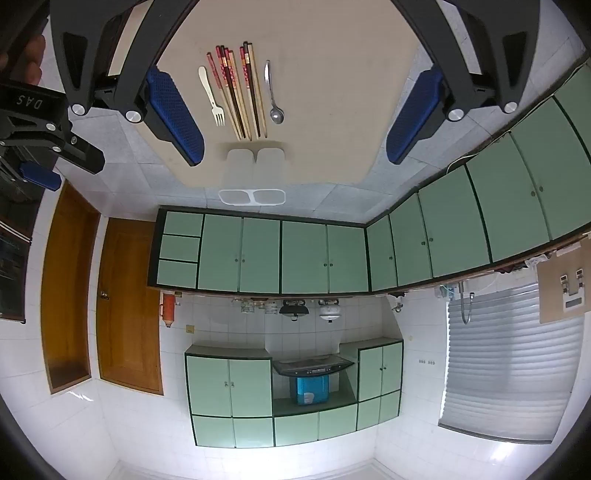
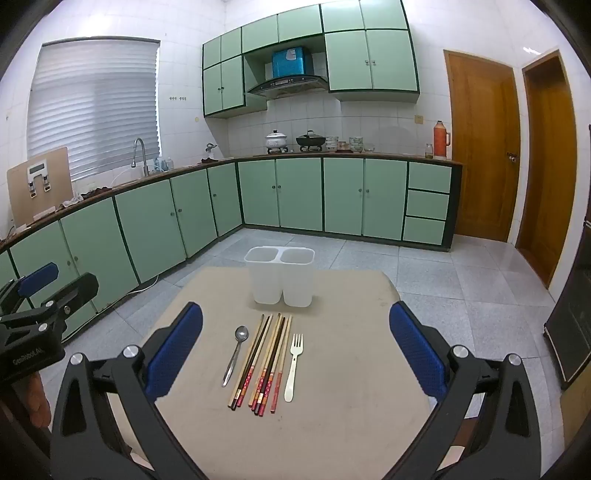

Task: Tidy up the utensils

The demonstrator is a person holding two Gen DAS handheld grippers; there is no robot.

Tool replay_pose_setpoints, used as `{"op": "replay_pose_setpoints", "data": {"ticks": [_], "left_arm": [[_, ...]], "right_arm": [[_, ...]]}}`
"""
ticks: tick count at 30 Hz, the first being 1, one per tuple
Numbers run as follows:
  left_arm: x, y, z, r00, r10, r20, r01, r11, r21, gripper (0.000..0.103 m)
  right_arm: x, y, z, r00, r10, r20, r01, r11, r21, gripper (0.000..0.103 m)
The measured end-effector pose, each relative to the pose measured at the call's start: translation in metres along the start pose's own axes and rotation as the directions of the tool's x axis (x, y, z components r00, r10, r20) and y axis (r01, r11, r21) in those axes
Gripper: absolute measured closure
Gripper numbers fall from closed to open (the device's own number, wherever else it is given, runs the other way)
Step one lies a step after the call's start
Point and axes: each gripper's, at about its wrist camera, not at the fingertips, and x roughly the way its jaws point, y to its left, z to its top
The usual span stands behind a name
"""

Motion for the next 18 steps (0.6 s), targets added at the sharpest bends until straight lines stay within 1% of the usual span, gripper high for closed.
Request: {"op": "replay_pose_setpoints", "data": {"ticks": [18], "left_arm": [[0.0038, -0.0043, -0.0042, 1.000, 0.003, 0.000, -0.003, 1.000, -0.001, 0.006]], "right_arm": [[0.0003, -0.0002, -0.0007, 1.000, 0.001, 0.002, -0.001, 1.000, 0.003, 0.005]]}}
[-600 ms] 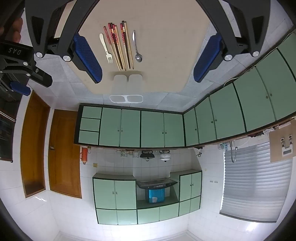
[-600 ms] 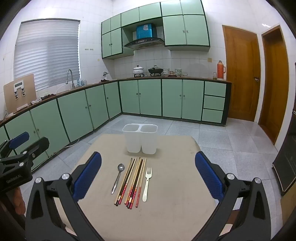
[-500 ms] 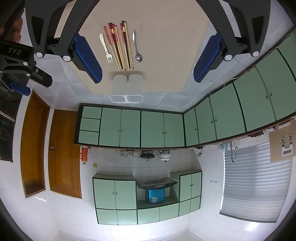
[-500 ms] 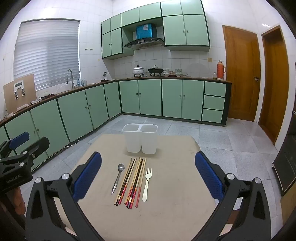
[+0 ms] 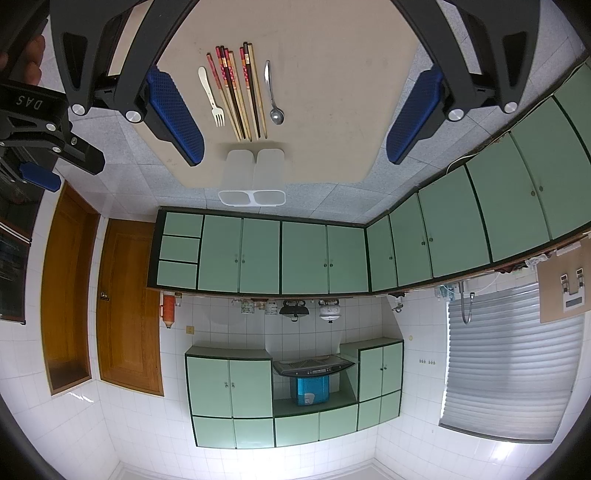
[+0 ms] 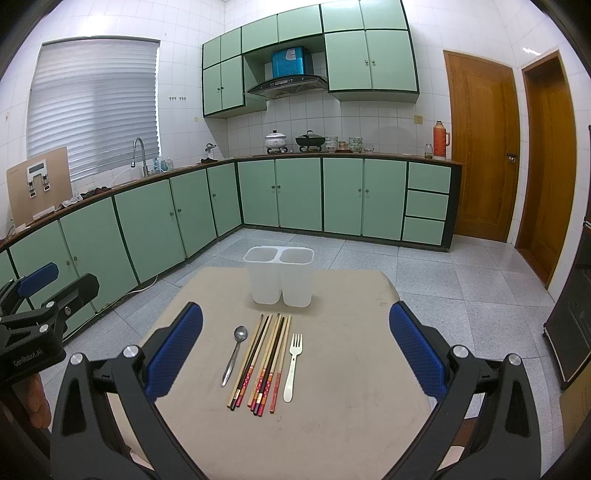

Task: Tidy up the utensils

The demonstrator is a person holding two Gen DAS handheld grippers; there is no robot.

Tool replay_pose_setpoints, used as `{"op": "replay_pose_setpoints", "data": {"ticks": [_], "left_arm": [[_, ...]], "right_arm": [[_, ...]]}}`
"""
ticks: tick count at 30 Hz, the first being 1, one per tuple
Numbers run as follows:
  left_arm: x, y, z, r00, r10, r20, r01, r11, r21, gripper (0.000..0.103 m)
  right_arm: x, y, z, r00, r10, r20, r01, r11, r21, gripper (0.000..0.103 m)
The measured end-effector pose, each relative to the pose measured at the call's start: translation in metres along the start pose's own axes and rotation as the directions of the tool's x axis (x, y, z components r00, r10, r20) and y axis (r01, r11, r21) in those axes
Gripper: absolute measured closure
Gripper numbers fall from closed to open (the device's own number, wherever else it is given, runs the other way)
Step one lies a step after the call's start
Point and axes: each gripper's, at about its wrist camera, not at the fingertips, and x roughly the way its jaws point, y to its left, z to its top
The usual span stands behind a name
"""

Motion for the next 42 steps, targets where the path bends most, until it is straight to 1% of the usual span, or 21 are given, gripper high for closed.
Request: {"op": "replay_pose_setpoints", "data": {"ticks": [42], "left_arm": [[-0.0059, 0.0052, -0.0021, 1.000, -0.001, 0.001, 0.001, 1.000, 0.004, 0.006]], "right_arm": [[-0.0003, 0.0008, 0.0000, 1.000, -0.003, 0.001, 0.003, 1.000, -0.004, 0.005]]}}
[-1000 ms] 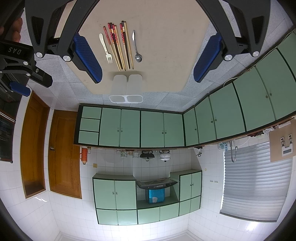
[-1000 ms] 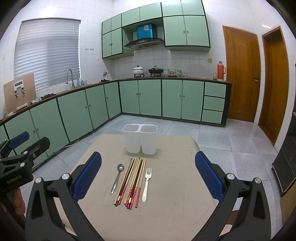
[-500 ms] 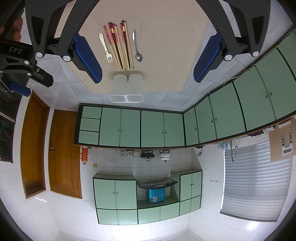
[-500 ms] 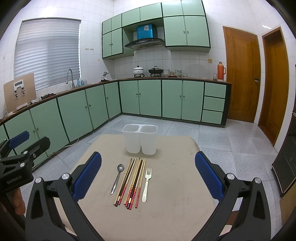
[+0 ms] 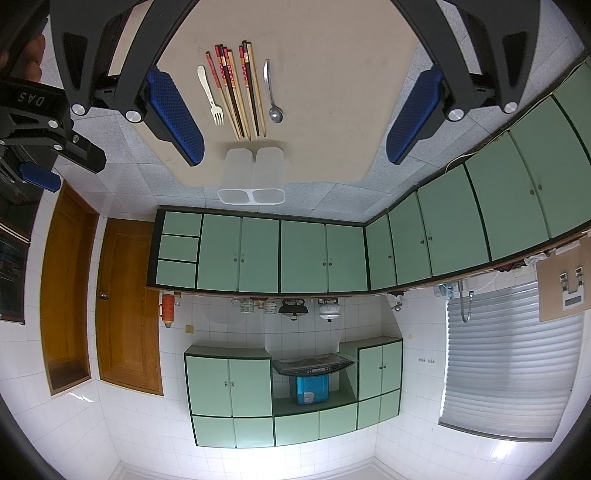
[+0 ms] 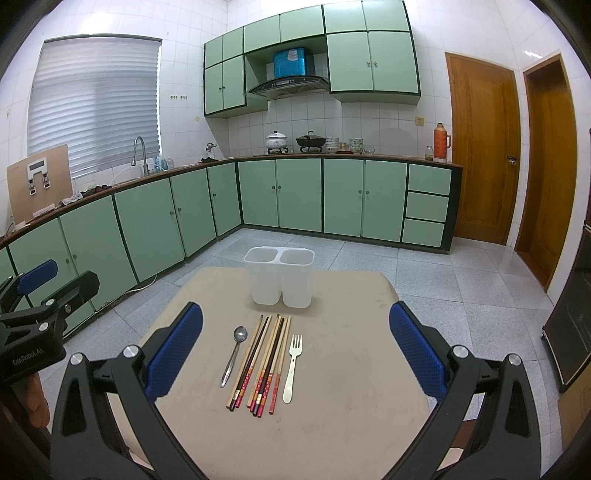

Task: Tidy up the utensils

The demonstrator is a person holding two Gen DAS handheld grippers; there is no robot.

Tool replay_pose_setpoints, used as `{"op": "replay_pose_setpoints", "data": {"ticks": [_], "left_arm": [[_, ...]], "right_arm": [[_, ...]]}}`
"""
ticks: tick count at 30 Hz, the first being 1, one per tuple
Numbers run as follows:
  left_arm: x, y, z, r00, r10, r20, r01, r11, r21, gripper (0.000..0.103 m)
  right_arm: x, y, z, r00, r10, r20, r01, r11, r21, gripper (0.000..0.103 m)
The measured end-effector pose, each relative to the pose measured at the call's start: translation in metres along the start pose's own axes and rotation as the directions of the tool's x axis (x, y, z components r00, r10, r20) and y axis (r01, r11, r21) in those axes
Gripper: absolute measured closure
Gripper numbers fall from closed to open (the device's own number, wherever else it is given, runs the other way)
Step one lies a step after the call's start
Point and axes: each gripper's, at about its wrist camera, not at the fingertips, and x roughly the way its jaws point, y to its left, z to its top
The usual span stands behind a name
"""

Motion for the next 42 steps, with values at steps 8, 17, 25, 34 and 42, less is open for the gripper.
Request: {"op": "replay_pose_setpoints", "data": {"ticks": [8, 17, 25, 34, 42], "left_arm": [[0.002, 0.001, 0.000, 1.000, 0.002, -0.002, -0.002, 1.000, -0.004, 0.006], [0.009, 0.004, 0.002, 1.000, 0.005, -0.017, -0.005, 1.000, -0.005, 0.006], [0.033, 0.008, -0.002, 0.998, 0.020, -0.065, -0.020, 1.000, -0.007, 0.006], [0.092, 0.010, -0.020, 0.986, 0.038, -0.161, -0.036, 0.999, 0.019, 0.006], [0.173, 0.015, -0.050, 0.944, 0.042, -0.328, -0.036, 0.999, 0.024, 0.006]], "right_arm": [[0.001, 0.000, 0.000, 1.000, -0.001, -0.004, 0.001, 1.000, -0.001, 0.005], [0.008, -0.003, -0.002, 1.000, -0.005, -0.015, 0.005, 1.000, -0.002, 0.005], [0.031, -0.006, -0.005, 0.999, -0.022, -0.047, 0.022, 1.000, -0.012, 0.005], [0.085, -0.014, -0.014, 0.991, -0.048, -0.126, 0.044, 0.998, -0.034, 0.005], [0.168, -0.021, -0.034, 0.958, -0.039, -0.284, 0.040, 0.999, -0.003, 0.013]]}}
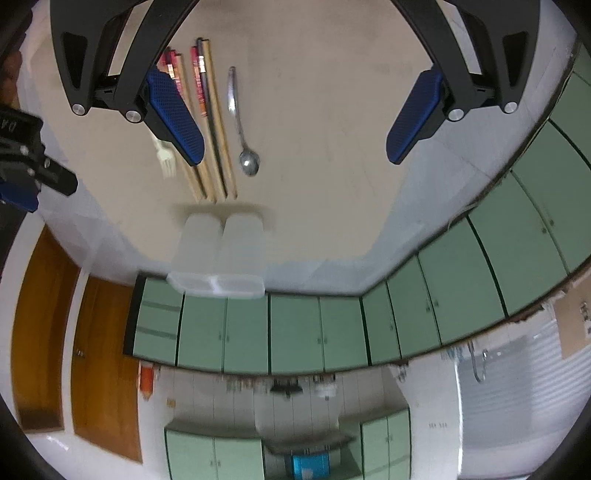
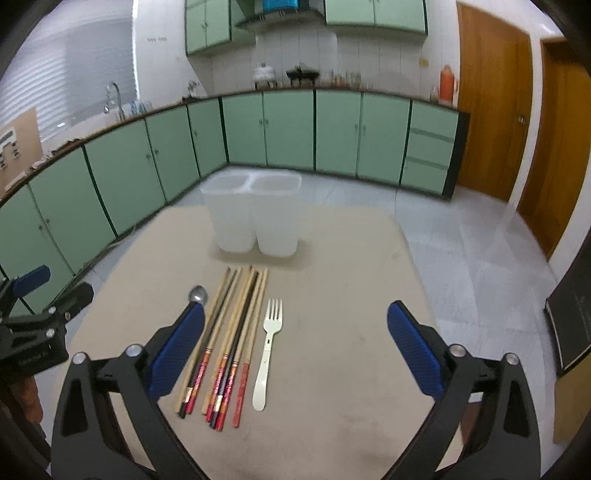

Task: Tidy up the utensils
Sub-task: 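Lower the right tool onto the white plastic fork and close on it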

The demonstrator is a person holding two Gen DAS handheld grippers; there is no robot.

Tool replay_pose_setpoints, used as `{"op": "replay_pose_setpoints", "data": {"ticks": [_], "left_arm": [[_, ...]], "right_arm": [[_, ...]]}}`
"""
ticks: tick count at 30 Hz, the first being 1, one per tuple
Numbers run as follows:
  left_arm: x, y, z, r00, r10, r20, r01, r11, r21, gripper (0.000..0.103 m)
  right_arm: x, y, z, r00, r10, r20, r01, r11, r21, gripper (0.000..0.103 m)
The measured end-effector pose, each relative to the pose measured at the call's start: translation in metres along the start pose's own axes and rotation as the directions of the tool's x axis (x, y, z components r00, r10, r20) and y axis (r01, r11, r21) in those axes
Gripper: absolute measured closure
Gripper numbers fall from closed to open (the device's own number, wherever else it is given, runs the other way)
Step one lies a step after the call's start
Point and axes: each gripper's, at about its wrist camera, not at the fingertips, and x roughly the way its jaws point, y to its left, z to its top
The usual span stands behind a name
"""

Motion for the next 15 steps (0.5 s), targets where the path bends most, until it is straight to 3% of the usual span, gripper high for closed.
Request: {"op": "replay_pose_setpoints", "data": {"ticks": [2, 15], "left_arm": [[0.019, -0.002, -0.002, 1.000, -0.001, -0.029, 0.001, 1.000, 0.004, 0.006], [0.115, -0.016, -0.007, 0.982, -0.023, -0.186, 0.022, 1.000, -0.006, 0.011]], "right_arm": [[0.023, 0.000, 0.000, 0.999, 0.009, -0.046, -0.008, 1.000, 0.012, 0.022], [0.138, 0.007, -0.006, 0.969, 0.005, -0.249, 0.009, 0.998, 0.057, 0.036]]}}
